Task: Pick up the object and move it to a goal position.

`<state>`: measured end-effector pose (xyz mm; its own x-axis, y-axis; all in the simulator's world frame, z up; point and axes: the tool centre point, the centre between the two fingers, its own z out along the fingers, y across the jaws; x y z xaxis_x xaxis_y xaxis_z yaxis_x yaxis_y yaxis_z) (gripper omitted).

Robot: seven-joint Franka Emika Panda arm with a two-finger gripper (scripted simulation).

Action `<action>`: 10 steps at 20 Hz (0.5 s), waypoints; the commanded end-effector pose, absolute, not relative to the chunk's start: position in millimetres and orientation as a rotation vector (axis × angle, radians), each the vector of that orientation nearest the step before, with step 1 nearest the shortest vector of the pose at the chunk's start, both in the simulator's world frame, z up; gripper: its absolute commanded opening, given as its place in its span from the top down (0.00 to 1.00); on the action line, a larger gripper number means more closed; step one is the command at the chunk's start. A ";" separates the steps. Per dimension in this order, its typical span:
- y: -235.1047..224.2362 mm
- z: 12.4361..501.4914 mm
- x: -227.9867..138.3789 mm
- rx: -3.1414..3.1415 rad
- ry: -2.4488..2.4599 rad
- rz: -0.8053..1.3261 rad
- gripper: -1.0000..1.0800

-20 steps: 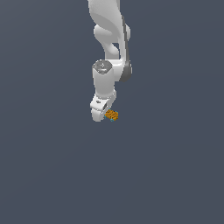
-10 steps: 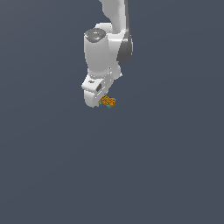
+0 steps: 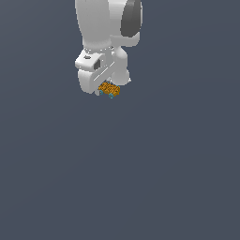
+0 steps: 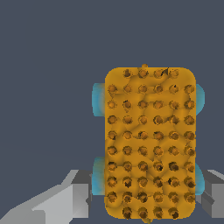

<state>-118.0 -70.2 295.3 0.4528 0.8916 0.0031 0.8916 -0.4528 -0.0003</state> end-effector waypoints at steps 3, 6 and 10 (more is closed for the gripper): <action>-78.9 340.3 -122.0 -2.676 -1.642 -0.004 1.00; -84.3 367.2 -123.8 -2.677 -1.641 -0.003 1.00; -90.4 396.1 -125.2 -2.678 -1.640 -0.002 1.00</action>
